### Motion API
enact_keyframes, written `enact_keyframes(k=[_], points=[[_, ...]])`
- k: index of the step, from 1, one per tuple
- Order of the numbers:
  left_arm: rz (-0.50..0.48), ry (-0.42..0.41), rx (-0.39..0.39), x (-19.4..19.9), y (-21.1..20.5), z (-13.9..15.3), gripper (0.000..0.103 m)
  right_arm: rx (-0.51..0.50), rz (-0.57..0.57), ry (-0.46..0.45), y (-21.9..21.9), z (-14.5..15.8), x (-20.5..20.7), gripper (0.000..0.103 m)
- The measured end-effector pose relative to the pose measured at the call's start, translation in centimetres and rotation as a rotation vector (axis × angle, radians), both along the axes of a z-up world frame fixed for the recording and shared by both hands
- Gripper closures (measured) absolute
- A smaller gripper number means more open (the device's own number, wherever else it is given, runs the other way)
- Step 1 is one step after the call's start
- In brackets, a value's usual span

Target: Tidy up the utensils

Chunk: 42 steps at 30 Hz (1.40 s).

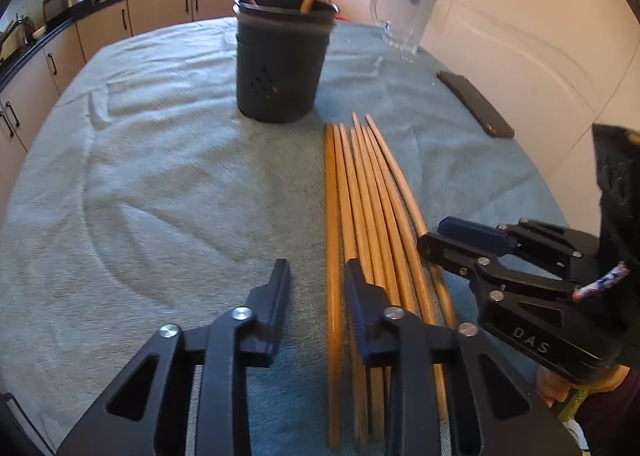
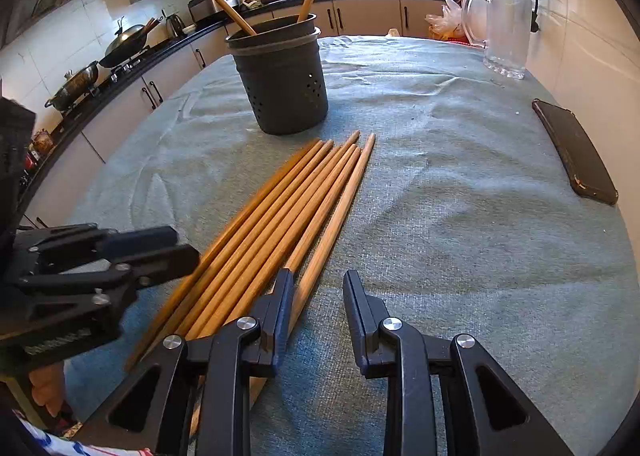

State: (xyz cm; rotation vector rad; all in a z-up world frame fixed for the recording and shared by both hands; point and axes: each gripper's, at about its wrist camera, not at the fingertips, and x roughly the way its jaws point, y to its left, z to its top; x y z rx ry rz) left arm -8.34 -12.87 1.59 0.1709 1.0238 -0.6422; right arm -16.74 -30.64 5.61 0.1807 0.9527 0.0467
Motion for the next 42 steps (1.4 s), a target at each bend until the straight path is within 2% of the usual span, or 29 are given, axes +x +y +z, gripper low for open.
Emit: enact_keyframes(k=[4, 7, 10, 11, 12, 17, 20, 23, 26, 29, 33, 35, 42], points=[[-0.006, -0.004, 0.01, 0.2, -0.4, -0.3, 0.086, -0.013, -0.009, -0.001, 0.4, 0.0, -0.4, 0.075], [-0.007, 0.013, 0.011, 0.5, -0.7, -0.4, 0.087, -0.003, -0.027, 0.002, 0.0, 0.0, -0.4, 0.078], [0.001, 0.002, 0.037, 0.7, -1.3, -0.6, 0.09, -0.004, -0.04, 0.012, -0.2, -0.1, -0.3, 0.085], [0.011, -0.003, 0.048, 0.7, -1.6, -0.6, 0.093, -0.006, -0.046, 0.017, -0.2, -0.1, -0.2, 0.092], [0.024, -0.005, 0.053, 0.8, -1.6, -0.6, 0.096, -0.009, -0.056, 0.022, -0.3, -0.2, -0.1, 0.092], [0.138, 0.066, 0.011, 1.6, 0.1, -0.5, 0.096, 0.003, -0.103, 0.037, -1.3, -0.2, -0.5, 0.095], [0.222, 0.108, -0.005, 1.5, 2.3, -0.5, 0.096, 0.006, -0.134, 0.061, -2.5, 0.0, -1.7, 0.096], [0.266, 0.155, -0.018, 0.8, 4.1, -0.3, 0.096, -0.012, -0.145, 0.084, -3.5, 0.3, -4.0, 0.096], [0.252, 0.174, 0.006, 0.1, 4.9, -0.1, 0.096, -0.035, -0.127, 0.12, -4.2, 0.5, -6.0, 0.095], [0.226, 0.171, 0.024, 0.1, 5.0, 0.2, 0.096, -0.034, -0.113, 0.126, -5.0, 0.6, -7.1, 0.086], [0.23, 0.155, 0.04, 1.7, 4.4, 0.3, 0.095, -0.022, -0.137, 0.129, -6.0, 0.5, -6.0, 0.082], [0.218, 0.171, 0.047, 2.9, 3.7, 0.1, 0.085, -0.015, -0.138, 0.128, -6.1, 0.4, -5.0, 0.082], [0.223, 0.156, 0.082, 6.0, 2.5, -0.2, 0.084, -0.074, -0.104, 0.149, -5.6, 0.1, -0.2, 0.082]])
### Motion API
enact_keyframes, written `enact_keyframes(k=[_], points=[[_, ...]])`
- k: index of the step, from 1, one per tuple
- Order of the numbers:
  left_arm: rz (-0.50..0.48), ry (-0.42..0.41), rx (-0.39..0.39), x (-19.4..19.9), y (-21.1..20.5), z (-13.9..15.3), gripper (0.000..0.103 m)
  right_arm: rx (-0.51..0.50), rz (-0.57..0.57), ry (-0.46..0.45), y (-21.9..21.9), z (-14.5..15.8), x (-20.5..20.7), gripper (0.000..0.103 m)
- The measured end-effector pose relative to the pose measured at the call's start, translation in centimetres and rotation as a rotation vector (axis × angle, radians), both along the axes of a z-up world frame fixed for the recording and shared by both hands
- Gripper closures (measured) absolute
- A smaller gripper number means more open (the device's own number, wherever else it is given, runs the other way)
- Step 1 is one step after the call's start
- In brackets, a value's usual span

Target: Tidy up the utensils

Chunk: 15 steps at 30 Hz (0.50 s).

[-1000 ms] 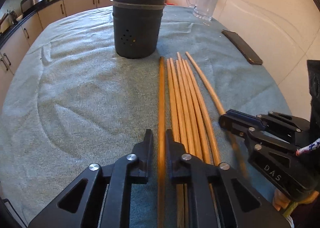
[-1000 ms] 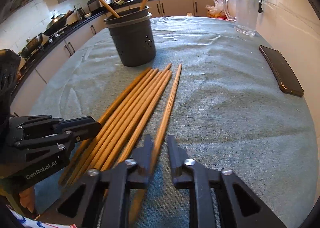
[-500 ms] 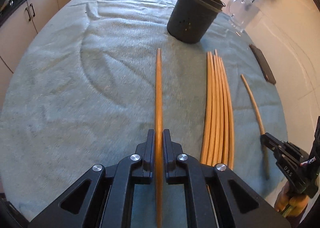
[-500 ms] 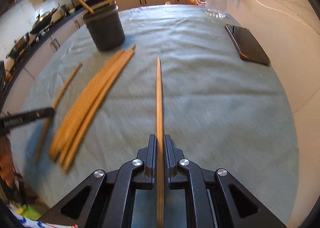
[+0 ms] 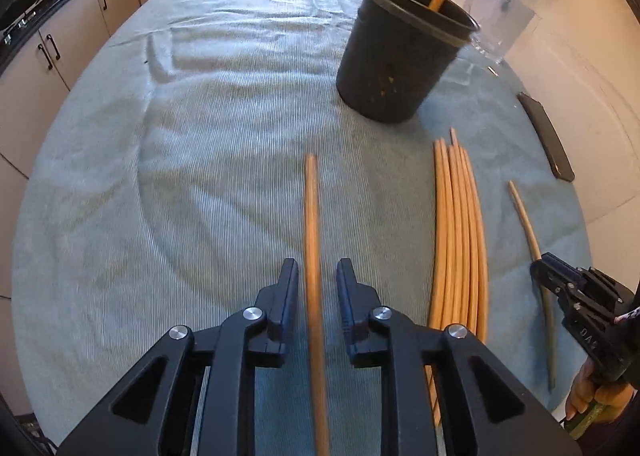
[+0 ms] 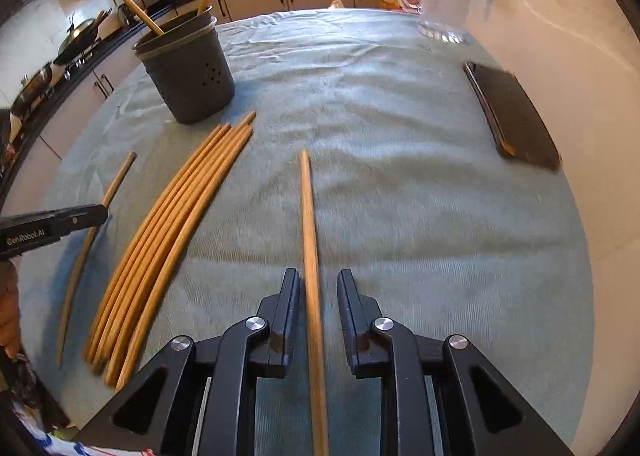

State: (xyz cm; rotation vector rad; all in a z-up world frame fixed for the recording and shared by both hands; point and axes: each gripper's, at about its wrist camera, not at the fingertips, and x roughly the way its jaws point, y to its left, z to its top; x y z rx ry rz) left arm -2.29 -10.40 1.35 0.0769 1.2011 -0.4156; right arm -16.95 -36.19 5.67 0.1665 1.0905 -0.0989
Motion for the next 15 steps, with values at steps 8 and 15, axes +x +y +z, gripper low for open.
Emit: enact_keyframes(k=[8, 15], points=[[0.001, -0.029, 0.019, 2.7, -1.4, -0.2, 0.084, -0.067, 0.049, 0.036, 0.5, -0.3, 4.8, 0.082], [-0.021, -0.107, 0.026, 2.5, -1.8, -0.4, 0.096, -0.095, 0.042, 0.016, 1.0, -0.4, 5.9, 0.097]])
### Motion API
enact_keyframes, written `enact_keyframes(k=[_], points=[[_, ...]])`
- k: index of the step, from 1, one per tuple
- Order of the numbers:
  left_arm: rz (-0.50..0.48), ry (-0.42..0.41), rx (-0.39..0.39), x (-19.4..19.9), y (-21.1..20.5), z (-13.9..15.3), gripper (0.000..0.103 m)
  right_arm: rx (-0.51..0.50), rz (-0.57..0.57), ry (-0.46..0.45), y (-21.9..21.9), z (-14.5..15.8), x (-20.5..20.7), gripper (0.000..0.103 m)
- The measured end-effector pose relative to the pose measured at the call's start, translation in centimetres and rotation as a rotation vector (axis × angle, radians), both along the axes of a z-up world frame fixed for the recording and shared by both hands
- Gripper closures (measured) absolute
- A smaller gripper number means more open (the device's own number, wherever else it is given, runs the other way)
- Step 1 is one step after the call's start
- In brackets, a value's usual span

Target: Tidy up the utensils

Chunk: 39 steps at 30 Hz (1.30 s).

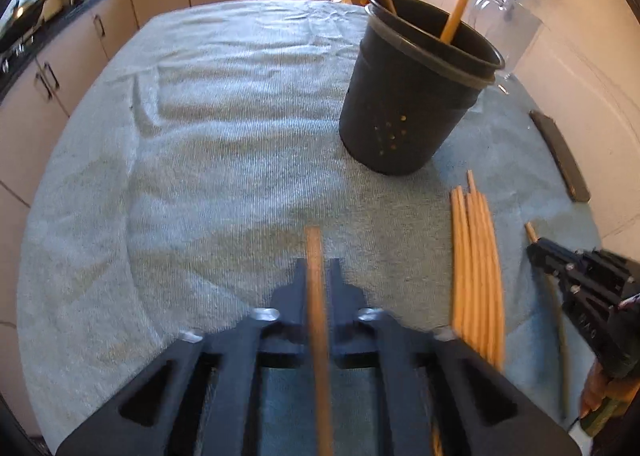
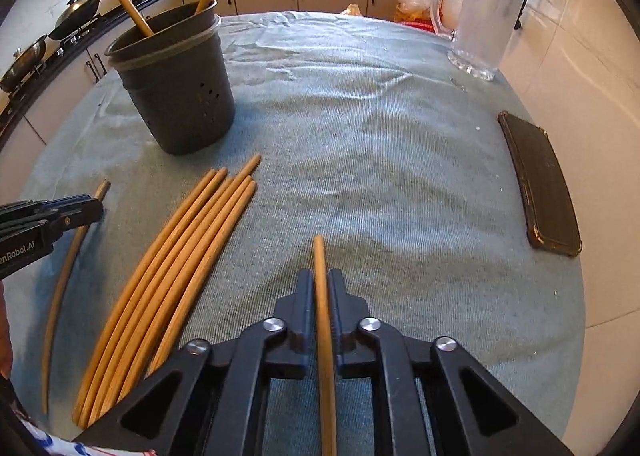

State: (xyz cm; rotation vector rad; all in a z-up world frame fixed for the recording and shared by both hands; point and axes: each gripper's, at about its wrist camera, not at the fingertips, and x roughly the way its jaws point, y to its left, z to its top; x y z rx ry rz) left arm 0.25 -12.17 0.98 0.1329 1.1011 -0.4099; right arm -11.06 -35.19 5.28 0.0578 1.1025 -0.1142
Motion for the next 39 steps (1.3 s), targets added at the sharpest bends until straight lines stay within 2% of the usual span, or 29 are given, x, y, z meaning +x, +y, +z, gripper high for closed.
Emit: enact_keyframes(k=[4, 6, 15, 22, 33, 39], points=[[0.04, 0.001, -0.054, -0.4, 1.2, 0.7, 0.096, 0.066, -0.021, -0.05, -0.6, 0.7, -0.6, 0.097], [0.043, -0.023, -0.085, -1.1, 1.8, 2.0, 0.096, 0.094, -0.031, -0.1, -1.0, 1.8, -1.4, 0.097], [0.011, -0.217, -0.181, -7.0, 3.1, 9.2, 0.096, 0.124, -0.039, -0.315, -0.7, 7.8, -6.5, 0.097], [-0.008, -0.333, -0.217, -11.9, 4.0, 12.6, 0.096, 0.13, -0.021, -0.448, 1.0, 11.6, -10.5, 0.097], [-0.046, -0.407, -0.28, -16.4, 5.9, 15.4, 0.096, 0.149, 0.031, -0.514, 2.7, 14.0, -13.2, 0.097], [-0.068, -0.437, -0.32, -17.5, 6.4, 16.9, 0.096, 0.156, 0.058, -0.544, 3.5, 14.8, -13.6, 0.097]])
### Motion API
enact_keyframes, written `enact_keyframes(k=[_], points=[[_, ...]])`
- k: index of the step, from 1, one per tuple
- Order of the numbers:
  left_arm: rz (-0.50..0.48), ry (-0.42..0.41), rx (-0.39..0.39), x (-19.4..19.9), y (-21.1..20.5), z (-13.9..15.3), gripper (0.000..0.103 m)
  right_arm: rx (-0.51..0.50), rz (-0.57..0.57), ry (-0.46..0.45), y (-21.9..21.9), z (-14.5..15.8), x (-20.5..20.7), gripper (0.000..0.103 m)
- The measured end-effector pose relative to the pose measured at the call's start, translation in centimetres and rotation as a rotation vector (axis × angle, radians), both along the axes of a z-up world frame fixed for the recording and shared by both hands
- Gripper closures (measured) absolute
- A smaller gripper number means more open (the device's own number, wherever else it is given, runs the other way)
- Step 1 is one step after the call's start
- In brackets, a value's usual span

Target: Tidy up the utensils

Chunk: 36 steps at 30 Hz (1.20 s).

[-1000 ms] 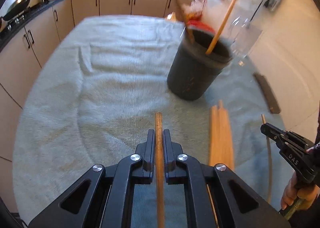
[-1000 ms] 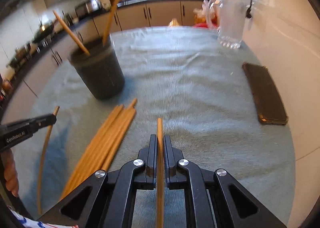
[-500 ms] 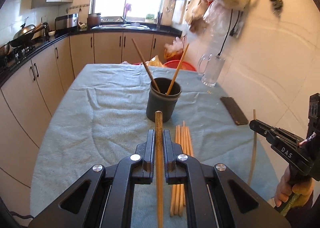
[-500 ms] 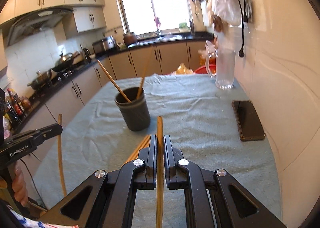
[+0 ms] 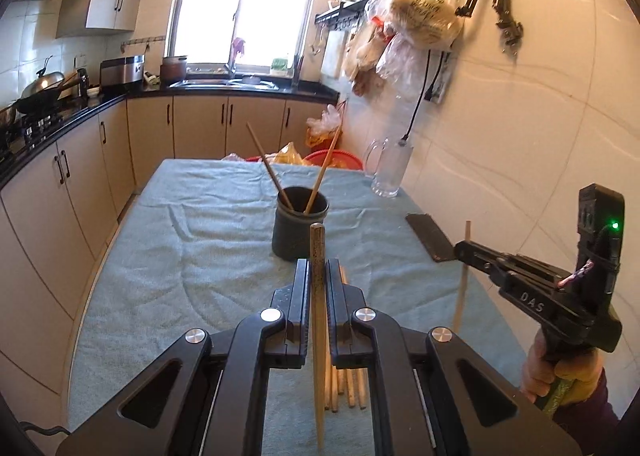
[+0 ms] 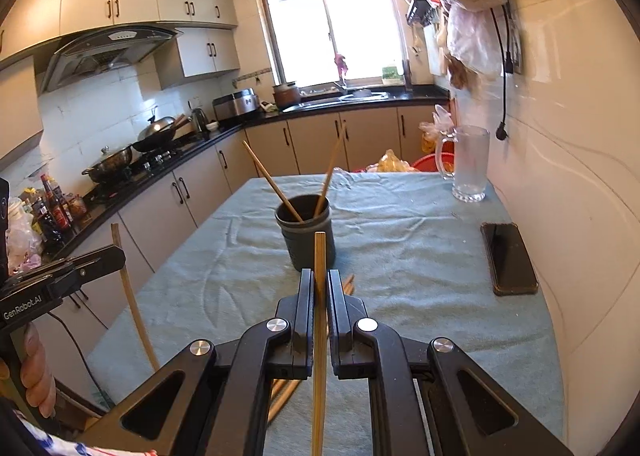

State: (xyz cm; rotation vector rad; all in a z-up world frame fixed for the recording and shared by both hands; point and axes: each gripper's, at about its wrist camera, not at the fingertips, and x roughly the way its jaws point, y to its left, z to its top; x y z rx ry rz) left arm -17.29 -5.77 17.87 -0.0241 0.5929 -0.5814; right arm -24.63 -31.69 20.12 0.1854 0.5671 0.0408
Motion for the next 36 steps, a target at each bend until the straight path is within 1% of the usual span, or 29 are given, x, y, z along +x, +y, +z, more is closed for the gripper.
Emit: enact_keyframes(k=[5, 13, 16, 21, 25, 28, 30, 33, 36], points=[[0.003, -0.029, -0.034, 0.7, 0.0, 1.5, 0.096, -0.001, 0.008, -0.037, 0.3, 1.2, 0.6, 0.097], [0.026, -0.068, -0.074, 3.9, -0.6, 4.0, 0.096, -0.004, 0.011, -0.086, 0.2, 3.4, 3.7, 0.097], [0.035, -0.093, -0.09, 5.2, -0.7, 5.5, 0.096, -0.017, 0.015, -0.113, 0.3, 5.0, 4.9, 0.097], [0.071, -0.169, -0.093, 8.0, -1.8, 8.5, 0.096, -0.05, 0.011, -0.173, 0.5, 8.1, 7.2, 0.097], [0.091, -0.167, -0.116, 11.4, -3.1, 10.1, 0.096, -0.027, -0.015, -0.204, -0.1, 10.3, 10.6, 0.097], [0.115, -0.174, -0.12, 13.7, -4.2, 10.5, 0.096, -0.013, -0.044, -0.225, -0.4, 11.1, 12.9, 0.097], [0.117, -0.163, -0.121, 15.2, -4.9, 10.5, 0.096, -0.004, -0.057, -0.229, -0.5, 11.4, 14.2, 0.097], [0.127, -0.143, -0.118, 17.6, -5.8, 9.9, 0.096, -0.002, -0.084, -0.23, -0.9, 11.1, 16.3, 0.097], [0.135, -0.132, -0.1, 19.4, -6.7, 9.1, 0.096, 0.008, -0.099, -0.215, -1.5, 10.3, 18.1, 0.097]])
